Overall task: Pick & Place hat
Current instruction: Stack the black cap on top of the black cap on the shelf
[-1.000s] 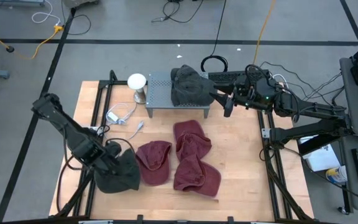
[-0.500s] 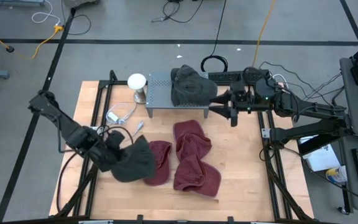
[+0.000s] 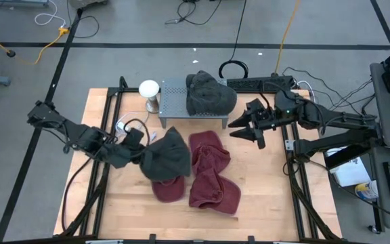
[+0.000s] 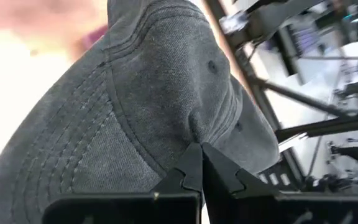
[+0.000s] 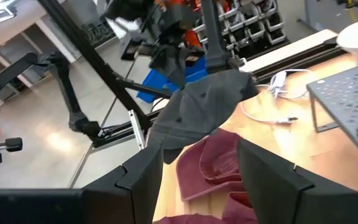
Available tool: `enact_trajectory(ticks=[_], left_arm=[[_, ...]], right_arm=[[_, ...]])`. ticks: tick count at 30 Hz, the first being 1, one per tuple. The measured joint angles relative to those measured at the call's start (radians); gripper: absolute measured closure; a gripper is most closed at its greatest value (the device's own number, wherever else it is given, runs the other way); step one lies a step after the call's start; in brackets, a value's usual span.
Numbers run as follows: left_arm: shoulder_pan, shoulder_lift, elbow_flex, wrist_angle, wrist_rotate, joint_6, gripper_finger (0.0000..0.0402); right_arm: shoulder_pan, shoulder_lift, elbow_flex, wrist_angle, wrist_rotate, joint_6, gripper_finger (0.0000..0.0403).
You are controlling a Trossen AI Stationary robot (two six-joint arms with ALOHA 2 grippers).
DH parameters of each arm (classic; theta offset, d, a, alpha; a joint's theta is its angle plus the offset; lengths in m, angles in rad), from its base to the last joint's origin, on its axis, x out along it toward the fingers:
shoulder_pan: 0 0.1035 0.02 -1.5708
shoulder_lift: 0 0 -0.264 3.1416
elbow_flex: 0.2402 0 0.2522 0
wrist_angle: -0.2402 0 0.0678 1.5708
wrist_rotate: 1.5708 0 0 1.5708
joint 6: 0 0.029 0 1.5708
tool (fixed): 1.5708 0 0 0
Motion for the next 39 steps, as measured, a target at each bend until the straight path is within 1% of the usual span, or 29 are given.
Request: enact_trajectory(ticks=[3,6,10,14,17,20,25,28,34,39], left_arm=[[0.046,0.000,0.000,0.089,-0.008,0.081,0.0402],[0.092,0.000,0.000,0.174,-0.023,0.154,0.0402],[0.151,0.000,0.000,0.295,-0.025,0.246,0.0402],[0.201,0.000,0.000,0.416,-0.026,0.340,0.0402],[0.230,0.000,0.000,0.499,-0.026,0.404,0.0401],[0.252,0.000,0.000,0.571,-0.026,0.459,0.0402],[0.272,0.001,0.000,0.668,-0.027,0.560,0.0401],[0.277,0.012,0.000,0.757,-0.055,0.633,0.0401],[0.277,0.051,0.000,0.974,-0.087,0.846,0.0401],[0.277,0.103,0.000,1.144,-0.113,0.987,0.0401]], right_arm=[[0.023,0.000,0.000,-0.001,0.039,-0.004,0.0202],[0.042,0.000,0.000,-0.004,0.076,-0.009,0.0182],[0.064,0.000,-0.001,-0.013,0.077,-0.009,0.0144],[0.089,0.000,-0.029,-0.006,0.076,0.001,0.0113],[0.109,0.000,-0.057,-0.004,0.076,0.020,0.0100],[0.127,0.000,-0.090,0.011,0.076,0.029,0.0095],[0.150,0.000,-0.167,0.159,0.076,0.045,0.0097],[0.155,0.000,-0.217,0.276,0.091,0.053,0.0102],[0.154,0.000,-0.282,0.479,0.219,0.046,0.0110],[0.154,0.000,-0.290,0.572,0.337,0.005,0.0110]])
